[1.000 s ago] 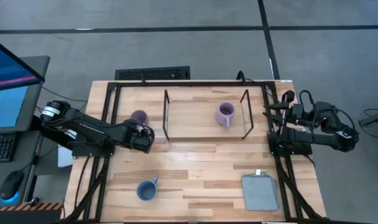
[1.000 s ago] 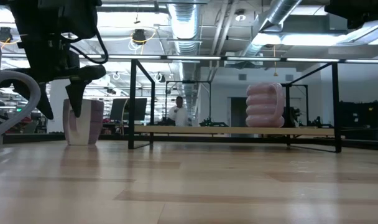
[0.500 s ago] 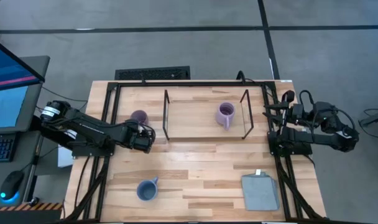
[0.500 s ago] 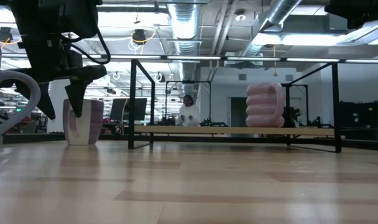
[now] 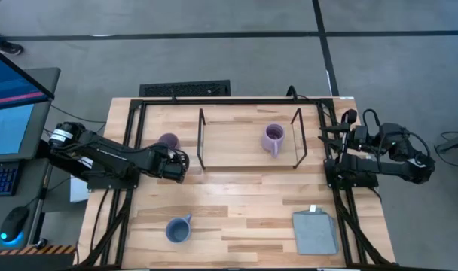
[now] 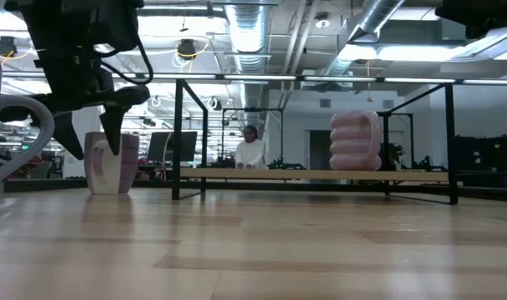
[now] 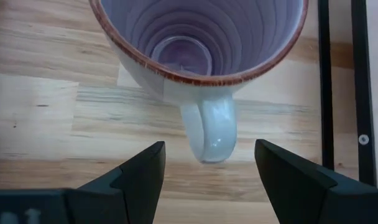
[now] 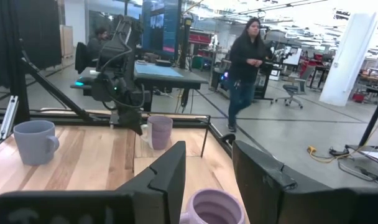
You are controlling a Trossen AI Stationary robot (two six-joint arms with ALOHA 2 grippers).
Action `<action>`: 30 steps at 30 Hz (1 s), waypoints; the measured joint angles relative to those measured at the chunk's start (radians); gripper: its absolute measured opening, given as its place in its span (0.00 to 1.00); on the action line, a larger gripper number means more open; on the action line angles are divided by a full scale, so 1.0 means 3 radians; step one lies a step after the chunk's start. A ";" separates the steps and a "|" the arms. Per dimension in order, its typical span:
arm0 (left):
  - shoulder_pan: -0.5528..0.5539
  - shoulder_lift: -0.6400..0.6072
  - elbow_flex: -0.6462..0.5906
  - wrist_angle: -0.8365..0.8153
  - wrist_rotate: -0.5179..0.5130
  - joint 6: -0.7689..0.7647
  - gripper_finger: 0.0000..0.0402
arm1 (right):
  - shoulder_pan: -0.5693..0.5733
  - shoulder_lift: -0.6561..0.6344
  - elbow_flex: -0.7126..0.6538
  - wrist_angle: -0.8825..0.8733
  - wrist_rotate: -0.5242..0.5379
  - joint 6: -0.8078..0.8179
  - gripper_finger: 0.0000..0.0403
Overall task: Stack small to large cups/mugs on shelf
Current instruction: Put the white and violet mug on the shelf
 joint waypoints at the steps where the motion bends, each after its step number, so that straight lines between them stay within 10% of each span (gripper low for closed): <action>1: 0.0017 0.0000 0.0000 0.0000 -0.0002 0.0000 0.60 | 0.0000 0.0000 0.0000 0.0000 0.0001 0.0000 0.38; 22: 0.0091 0.0000 0.0000 -0.0014 0.0012 0.0034 0.60 | -0.0001 0.0000 0.0000 -0.0006 0.0001 0.0003 0.39; 30: 0.0091 0.0000 0.0000 -0.0023 0.0008 0.0036 0.44 | 0.0000 0.0000 0.0000 -0.0008 0.0000 0.0003 0.38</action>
